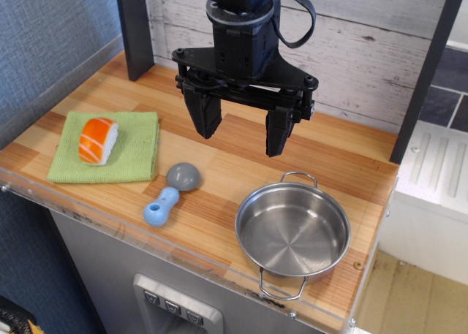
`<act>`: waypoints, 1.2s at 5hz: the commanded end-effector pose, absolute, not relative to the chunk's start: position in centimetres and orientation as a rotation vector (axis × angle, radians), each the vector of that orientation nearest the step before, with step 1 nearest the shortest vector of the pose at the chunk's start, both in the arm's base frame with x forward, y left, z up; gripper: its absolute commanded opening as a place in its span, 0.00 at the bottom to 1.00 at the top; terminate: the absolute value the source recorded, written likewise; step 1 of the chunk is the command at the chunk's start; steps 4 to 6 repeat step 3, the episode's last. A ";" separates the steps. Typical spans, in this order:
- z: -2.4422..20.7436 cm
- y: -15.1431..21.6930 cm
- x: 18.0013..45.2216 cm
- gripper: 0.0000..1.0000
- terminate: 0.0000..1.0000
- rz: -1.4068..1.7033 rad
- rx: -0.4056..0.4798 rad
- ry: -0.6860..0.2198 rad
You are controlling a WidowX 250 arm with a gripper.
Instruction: Slide the silver pan into the empty corner next to the blue handle.
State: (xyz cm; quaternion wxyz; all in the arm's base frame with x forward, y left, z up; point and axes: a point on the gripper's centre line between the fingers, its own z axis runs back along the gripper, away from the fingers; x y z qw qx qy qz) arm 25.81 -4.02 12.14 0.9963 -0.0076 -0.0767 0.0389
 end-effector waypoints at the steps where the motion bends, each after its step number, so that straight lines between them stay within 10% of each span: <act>1: 13.3 -3.4 25.7 1.00 0.00 0.080 -0.020 -0.195; 2: 13.3 -3.4 25.7 1.00 0.00 0.080 -0.020 -0.195; 3: 13.3 -3.4 25.7 1.00 1.00 0.080 -0.020 -0.195; 6: 13.3 -3.4 25.7 1.00 1.00 0.080 -0.020 -0.195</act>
